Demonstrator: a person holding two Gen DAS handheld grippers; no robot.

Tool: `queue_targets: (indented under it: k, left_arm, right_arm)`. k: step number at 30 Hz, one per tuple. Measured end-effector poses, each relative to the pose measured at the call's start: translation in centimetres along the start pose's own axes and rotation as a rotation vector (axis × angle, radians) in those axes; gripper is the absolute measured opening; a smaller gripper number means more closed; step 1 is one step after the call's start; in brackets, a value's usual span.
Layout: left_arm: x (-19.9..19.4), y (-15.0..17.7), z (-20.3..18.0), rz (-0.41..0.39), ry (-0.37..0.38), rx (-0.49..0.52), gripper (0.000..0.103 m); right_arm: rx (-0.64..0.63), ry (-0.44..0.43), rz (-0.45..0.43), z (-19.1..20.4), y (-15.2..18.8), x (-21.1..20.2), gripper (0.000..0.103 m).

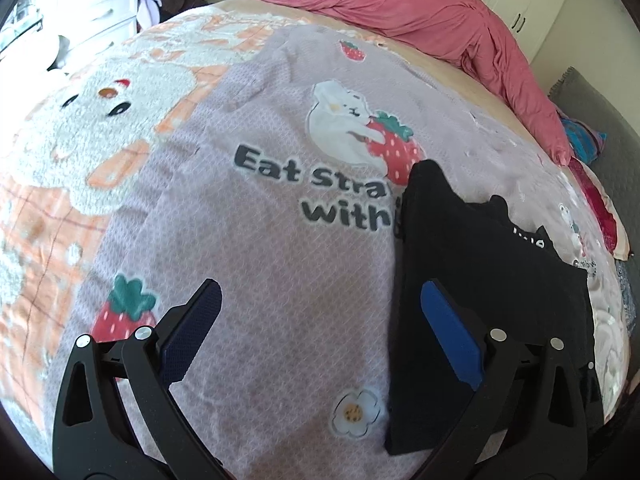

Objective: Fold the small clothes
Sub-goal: 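Grasp the folded shirt's side edge with the right tool while the left tool grasps it too, then lift the shirt edge with both tools and fold it over onto the other half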

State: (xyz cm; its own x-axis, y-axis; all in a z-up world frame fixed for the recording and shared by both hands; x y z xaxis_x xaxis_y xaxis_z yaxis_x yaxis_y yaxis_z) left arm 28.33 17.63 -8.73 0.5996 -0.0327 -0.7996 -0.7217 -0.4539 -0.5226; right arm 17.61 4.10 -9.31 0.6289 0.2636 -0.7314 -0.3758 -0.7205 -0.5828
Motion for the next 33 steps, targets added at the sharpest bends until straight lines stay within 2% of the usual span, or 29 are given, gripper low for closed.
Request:
queue_targets:
  k: [3,7,8,10,11,12,13,16,19,22,23,24,27,30,33]
  left_arm:
    - [0.4,-0.6,-0.9,-0.007,-0.008,0.028,0.094]
    - [1.9,-0.3,-2.4,0.040,0.032,0.012,0.094]
    - [2.1,-0.2,-3.0,0.050,0.047,0.007,0.094]
    - [2.5,-0.1,-4.3,0.067,0.079,0.004,0.094]
    - [2.6,0.0,-4.8,0.073,0.093,0.003,0.094]
    - [2.7,0.0,-5.4,0.081,0.111,0.001,0.094]
    - [2.9,0.2,-6.2,0.093,0.136,-0.002,0.094]
    - [3.5,0.6,-8.0,0.126,0.182,-0.011,0.094]
    - [3.7,1.1,-10.0,0.147,0.257,-0.027,0.094]
    - [3.2,1.0,-12.0,0.122,0.309,-0.030,0.092]
    - [2.9,1.0,-13.0,0.117,0.335,-0.030,0.080]
    - [2.7,1.1,-13.7,0.114,0.356,-0.029,0.062]
    - [2.1,1.4,-15.6,0.108,0.395,-0.015,0.044]
    - [0.9,1.7,-17.5,0.076,0.403,0.038,0.029]
    - [0.1,2.1,-18.9,0.060,0.413,0.081,0.026]
  right_arm:
    - [-0.032,0.042,0.003,0.1,-0.6,0.9,0.098]
    - [-0.023,0.103,-0.036,-1.2,-1.4,0.9,0.094]
    - [-0.005,0.106,-0.068,-1.8,-1.7,0.4,0.088]
    - [0.039,0.054,-0.117,-2.5,-1.9,-0.5,0.052]
    - [0.054,0.030,-0.130,-2.7,-1.8,-0.8,0.044]
    - [0.066,0.009,-0.144,-2.8,-1.8,-1.2,0.027]
    - [0.076,-0.015,-0.165,-2.9,-1.8,-1.7,0.017]
    - [0.101,-0.032,-0.201,-3.8,-1.4,-3.1,0.010]
    - [0.153,-0.059,-0.223,-4.9,-0.8,-4.1,0.009]
    - [0.193,-0.059,-0.258,-6.2,-0.2,-5.5,0.009]
    - [0.209,-0.054,-0.273,-6.9,0.1,-6.0,0.008]
    - [0.223,-0.054,-0.280,-7.5,0.3,-6.4,0.008]
    - [0.274,-0.066,-0.297,-8.7,1.5,-7.4,0.008]
    - [0.315,-0.061,-0.313,-10.0,2.8,-7.9,0.007]
    - [0.350,-0.054,-0.326,-10.7,3.6,-8.3,0.007]
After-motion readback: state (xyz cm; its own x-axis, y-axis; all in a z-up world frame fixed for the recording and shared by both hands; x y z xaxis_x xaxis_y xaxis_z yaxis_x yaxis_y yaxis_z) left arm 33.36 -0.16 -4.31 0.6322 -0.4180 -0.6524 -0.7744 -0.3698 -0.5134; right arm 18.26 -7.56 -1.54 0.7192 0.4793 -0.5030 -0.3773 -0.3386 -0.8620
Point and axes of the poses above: each gripper's, at about its wrist camera, not at the fingertips, and x roughly the way its jaws point, z to its left, y to its underside, the point moved 10 cm from there along x, roughly the way its jaws point, and after that the axes turned 7 degrees about -x, right-handed, at the moved point
